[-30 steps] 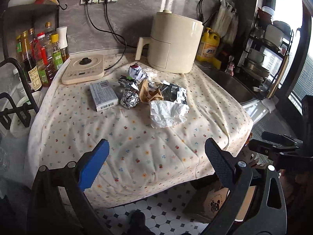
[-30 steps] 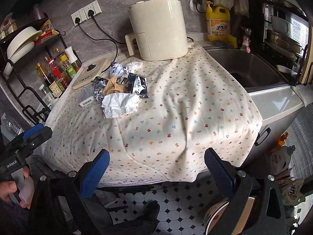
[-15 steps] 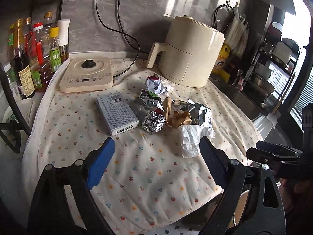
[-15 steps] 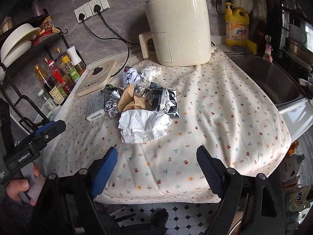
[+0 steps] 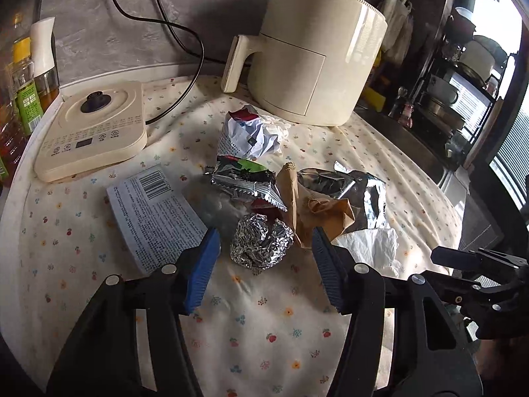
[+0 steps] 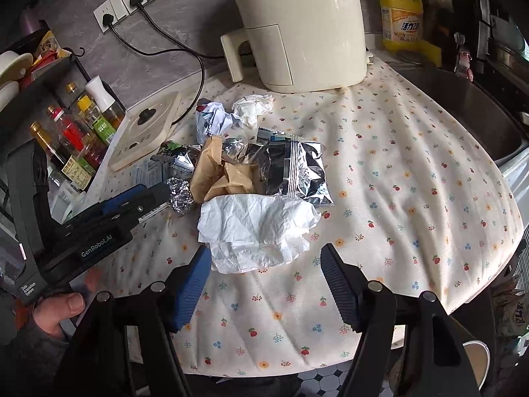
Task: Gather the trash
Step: 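Grasp the foil ball with the left tool while the right tool grasps the crumpled white paper, then carry the foil ball and white paper over the white bin with both tools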
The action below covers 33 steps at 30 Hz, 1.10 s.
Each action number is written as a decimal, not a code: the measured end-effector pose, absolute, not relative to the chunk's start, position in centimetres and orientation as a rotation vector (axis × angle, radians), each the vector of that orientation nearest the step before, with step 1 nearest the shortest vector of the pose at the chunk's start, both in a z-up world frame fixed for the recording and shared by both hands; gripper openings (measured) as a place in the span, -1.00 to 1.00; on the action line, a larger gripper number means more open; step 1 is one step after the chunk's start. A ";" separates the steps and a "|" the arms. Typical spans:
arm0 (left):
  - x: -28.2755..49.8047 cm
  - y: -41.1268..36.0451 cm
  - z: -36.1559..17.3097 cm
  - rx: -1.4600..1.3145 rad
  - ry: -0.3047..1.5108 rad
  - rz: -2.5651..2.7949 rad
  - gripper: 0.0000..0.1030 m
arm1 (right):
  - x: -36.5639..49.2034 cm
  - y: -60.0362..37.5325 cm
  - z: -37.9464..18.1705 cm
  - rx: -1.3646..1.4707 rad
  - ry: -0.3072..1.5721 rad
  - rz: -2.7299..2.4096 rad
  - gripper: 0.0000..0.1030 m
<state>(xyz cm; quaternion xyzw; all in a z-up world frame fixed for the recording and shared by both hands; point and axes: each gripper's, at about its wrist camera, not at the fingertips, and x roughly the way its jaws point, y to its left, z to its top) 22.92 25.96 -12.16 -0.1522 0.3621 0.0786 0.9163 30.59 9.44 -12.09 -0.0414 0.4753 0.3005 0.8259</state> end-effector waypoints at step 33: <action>17.0 22.4 -8.7 -0.305 0.664 0.196 -0.24 | 28.0 8.8 -11.0 -0.161 0.947 0.816 -0.78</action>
